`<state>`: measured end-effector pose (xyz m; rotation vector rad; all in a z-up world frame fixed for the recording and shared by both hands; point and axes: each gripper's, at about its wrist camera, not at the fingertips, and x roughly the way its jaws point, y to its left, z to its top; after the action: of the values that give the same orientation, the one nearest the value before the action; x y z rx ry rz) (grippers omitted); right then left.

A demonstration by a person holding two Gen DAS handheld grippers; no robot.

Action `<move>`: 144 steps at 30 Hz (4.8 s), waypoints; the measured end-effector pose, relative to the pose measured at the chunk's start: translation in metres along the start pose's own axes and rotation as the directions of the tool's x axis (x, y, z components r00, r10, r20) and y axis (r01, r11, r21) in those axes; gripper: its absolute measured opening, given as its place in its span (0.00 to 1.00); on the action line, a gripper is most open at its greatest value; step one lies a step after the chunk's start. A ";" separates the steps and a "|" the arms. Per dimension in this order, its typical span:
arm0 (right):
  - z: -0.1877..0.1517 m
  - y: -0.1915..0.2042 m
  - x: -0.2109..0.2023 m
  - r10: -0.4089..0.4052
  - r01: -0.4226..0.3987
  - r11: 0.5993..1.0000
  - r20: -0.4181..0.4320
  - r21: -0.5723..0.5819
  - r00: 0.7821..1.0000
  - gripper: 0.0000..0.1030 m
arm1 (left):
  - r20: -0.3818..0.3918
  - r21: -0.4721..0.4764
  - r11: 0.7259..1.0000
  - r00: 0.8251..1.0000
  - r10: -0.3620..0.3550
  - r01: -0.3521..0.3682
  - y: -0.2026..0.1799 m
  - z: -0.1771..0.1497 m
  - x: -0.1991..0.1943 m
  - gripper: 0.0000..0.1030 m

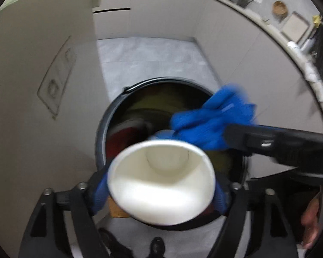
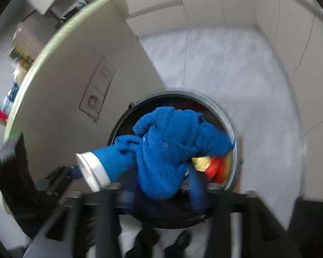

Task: Collect trash
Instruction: 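Open both tools over the black bin to drop the cup and towel, then move both tools back to the table toward the Pepsi can and tissue, then grasp the blue Pepsi can with the left tool while the right tool grasps the white tissue, then lift the Pepsi can and white tissue and carry them to the black bin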

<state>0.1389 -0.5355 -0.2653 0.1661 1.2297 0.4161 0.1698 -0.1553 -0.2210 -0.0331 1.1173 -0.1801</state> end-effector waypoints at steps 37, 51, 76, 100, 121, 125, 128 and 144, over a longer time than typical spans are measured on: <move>0.032 0.082 -0.128 -0.145 0.183 0.978 0.306 -0.100 0.941 0.97 | 0.287 -0.087 0.994 0.954 0.085 -0.062 0.052 0.050 -0.162 0.92; 0.027 0.242 -0.116 0.042 0.079 0.943 0.352 -0.322 0.935 0.97 | 0.356 -0.310 0.932 0.886 0.297 -0.187 0.212 0.006 -0.225 0.92; 0.082 0.491 -0.013 0.124 0.009 0.937 0.357 -0.349 0.926 0.91 | 0.368 -0.363 0.919 0.883 0.293 -0.153 0.472 0.030 -0.227 0.92; 0.132 0.518 0.076 0.105 -0.023 0.960 0.283 -0.278 0.953 0.77 | 0.336 -0.252 0.964 0.926 0.173 -0.088 0.513 0.105 -0.164 0.92; 0.120 0.533 0.067 0.162 -0.054 0.936 0.288 -0.348 0.944 0.24 | 0.344 -0.221 0.970 0.923 0.173 -0.099 0.490 0.102 -0.172 0.66; 0.115 0.532 0.060 0.156 -0.043 0.932 0.290 -0.360 0.944 0.23 | 0.352 -0.221 0.971 0.922 0.163 -0.087 0.483 0.094 -0.178 0.66; 0.113 0.529 0.059 0.155 -0.047 0.932 0.275 -0.361 0.949 0.24 | 0.334 -0.215 0.973 0.929 0.157 -0.087 0.479 0.095 -0.170 0.67; 0.118 0.512 0.055 0.165 -0.058 0.935 0.283 -0.350 0.945 0.22 | 0.321 -0.233 0.968 0.933 0.162 -0.088 0.476 0.106 -0.160 0.66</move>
<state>0.1520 -0.0347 -0.0981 0.0048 0.8274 0.6695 0.2576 0.3325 -0.0874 -0.1798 0.7875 0.0624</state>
